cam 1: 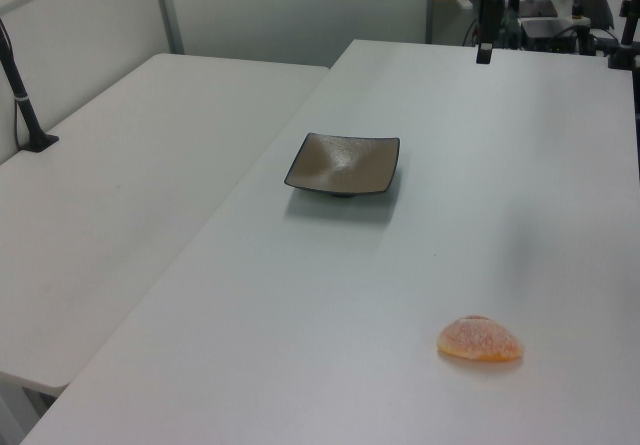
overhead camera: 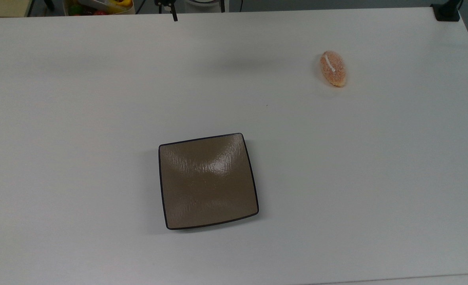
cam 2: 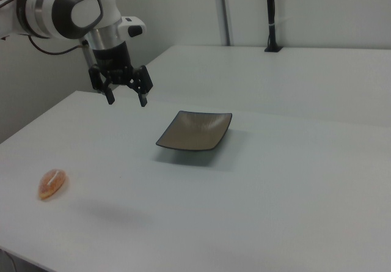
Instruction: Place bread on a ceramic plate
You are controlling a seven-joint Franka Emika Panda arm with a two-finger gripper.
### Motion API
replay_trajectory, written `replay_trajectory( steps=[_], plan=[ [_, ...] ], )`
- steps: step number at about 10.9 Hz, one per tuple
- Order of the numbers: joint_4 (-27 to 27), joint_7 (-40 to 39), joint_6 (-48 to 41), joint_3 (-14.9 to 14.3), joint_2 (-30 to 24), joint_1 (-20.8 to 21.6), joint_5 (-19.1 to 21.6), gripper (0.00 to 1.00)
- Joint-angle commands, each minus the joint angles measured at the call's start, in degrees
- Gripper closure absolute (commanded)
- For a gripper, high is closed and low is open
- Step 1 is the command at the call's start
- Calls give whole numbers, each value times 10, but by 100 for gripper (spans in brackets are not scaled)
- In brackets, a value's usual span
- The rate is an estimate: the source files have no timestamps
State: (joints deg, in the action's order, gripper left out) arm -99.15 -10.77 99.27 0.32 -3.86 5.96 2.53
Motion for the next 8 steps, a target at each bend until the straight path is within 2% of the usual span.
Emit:
replay_trajectory(
  steps=[1, 8],
  plan=[
    [-2, -12, -7, -1, -2, 3, 12, 0],
    [-2, -13, -14, -1, -4, 2, 12, 0]
  ],
)
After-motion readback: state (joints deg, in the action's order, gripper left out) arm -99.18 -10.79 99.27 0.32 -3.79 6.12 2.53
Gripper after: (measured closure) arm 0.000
